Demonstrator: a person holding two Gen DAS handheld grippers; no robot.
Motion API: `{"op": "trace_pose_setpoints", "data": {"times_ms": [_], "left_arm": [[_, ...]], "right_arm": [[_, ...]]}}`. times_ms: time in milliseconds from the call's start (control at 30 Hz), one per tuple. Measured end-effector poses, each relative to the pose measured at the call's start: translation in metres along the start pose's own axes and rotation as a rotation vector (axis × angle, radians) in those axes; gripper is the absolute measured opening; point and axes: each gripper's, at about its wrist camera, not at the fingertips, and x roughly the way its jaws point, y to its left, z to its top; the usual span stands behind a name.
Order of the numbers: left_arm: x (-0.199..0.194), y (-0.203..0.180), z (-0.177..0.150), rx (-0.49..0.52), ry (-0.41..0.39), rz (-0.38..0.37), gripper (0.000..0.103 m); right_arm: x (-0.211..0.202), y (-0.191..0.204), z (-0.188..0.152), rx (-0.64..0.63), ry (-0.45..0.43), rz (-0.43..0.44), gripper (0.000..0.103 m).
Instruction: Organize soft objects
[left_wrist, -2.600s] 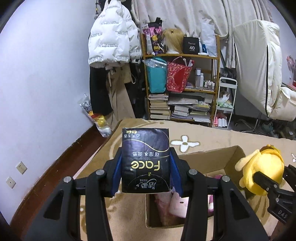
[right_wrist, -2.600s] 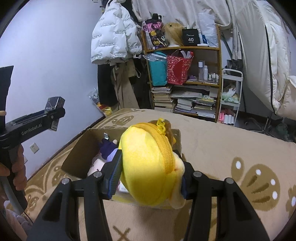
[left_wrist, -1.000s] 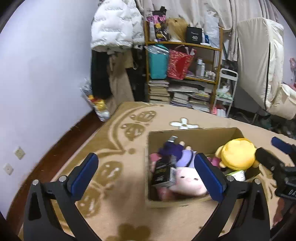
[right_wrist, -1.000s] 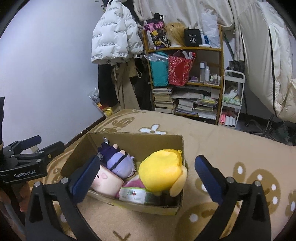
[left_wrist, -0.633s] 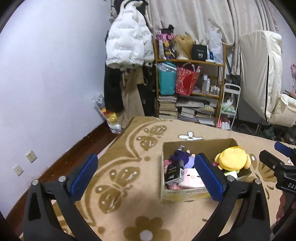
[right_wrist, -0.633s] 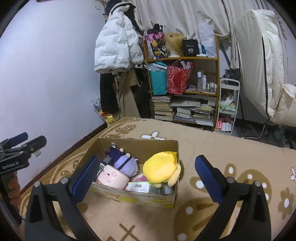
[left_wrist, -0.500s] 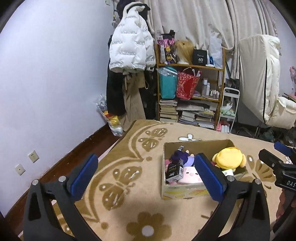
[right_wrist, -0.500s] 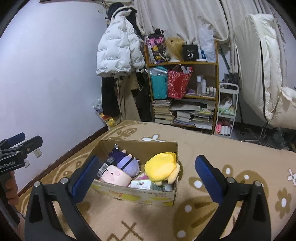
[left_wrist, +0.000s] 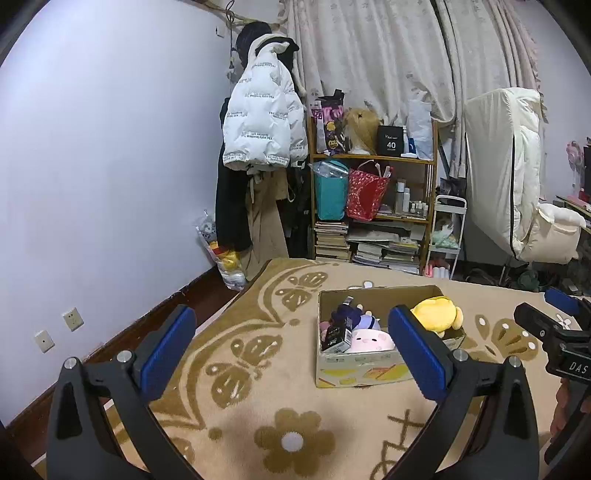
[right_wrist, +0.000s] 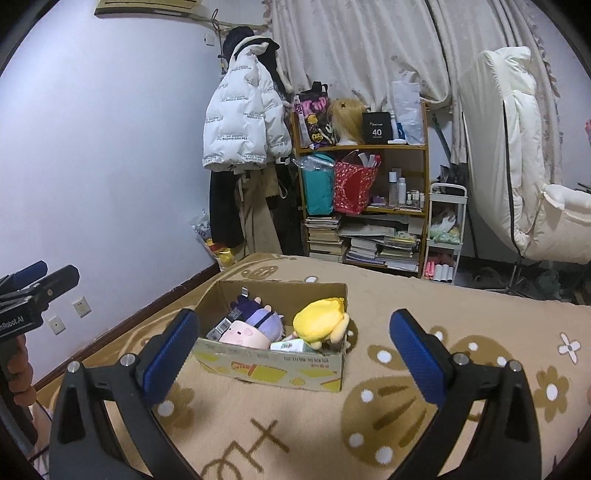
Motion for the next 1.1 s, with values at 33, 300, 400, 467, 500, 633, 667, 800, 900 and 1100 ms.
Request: {"op": "trace_pose_setpoints", "data": {"times_ms": [33, 300, 400, 467, 500, 633, 667, 800, 900, 1100], "left_arm": [[-0.002, -0.001, -0.001, 0.006, -0.002, -0.003, 0.103], [-0.002, -0.009, -0.009, 0.03, -0.01, -0.012, 0.103], [0.0, -0.011, -0.012, 0.043, -0.011, -0.007, 0.103], [0.002, -0.013, -0.017, 0.051, -0.008, -0.006, 0.103], [0.003, -0.015, -0.018, 0.054, -0.006, -0.008, 0.103], [0.008, -0.021, -0.025, 0.081, 0.0, -0.003, 0.103], [0.01, -0.022, -0.025, 0.088, 0.004, -0.001, 0.103], [0.016, -0.024, -0.028, 0.094, 0.018, -0.003, 0.103], [0.02, -0.025, -0.03, 0.099, 0.029, -0.004, 0.103], [0.023, -0.027, -0.032, 0.11, 0.039, -0.007, 0.103]], "right_arm": [[-0.003, -0.001, -0.002, 0.004, -0.003, -0.003, 0.103], [-0.015, -0.012, -0.011, 0.028, -0.034, -0.017, 0.103], [-0.017, -0.016, -0.015, 0.039, -0.045, -0.017, 0.103], [-0.017, -0.019, -0.019, 0.042, -0.046, -0.016, 0.103], [-0.016, -0.02, -0.022, 0.042, -0.044, -0.014, 0.103], [-0.011, -0.021, -0.03, 0.039, -0.032, -0.019, 0.103], [-0.01, -0.022, -0.032, 0.042, -0.027, -0.018, 0.103], [-0.006, -0.024, -0.037, 0.051, -0.016, -0.013, 0.103], [-0.005, -0.025, -0.038, 0.054, -0.016, -0.012, 0.103], [-0.001, -0.025, -0.043, 0.061, -0.007, -0.014, 0.103]]}}
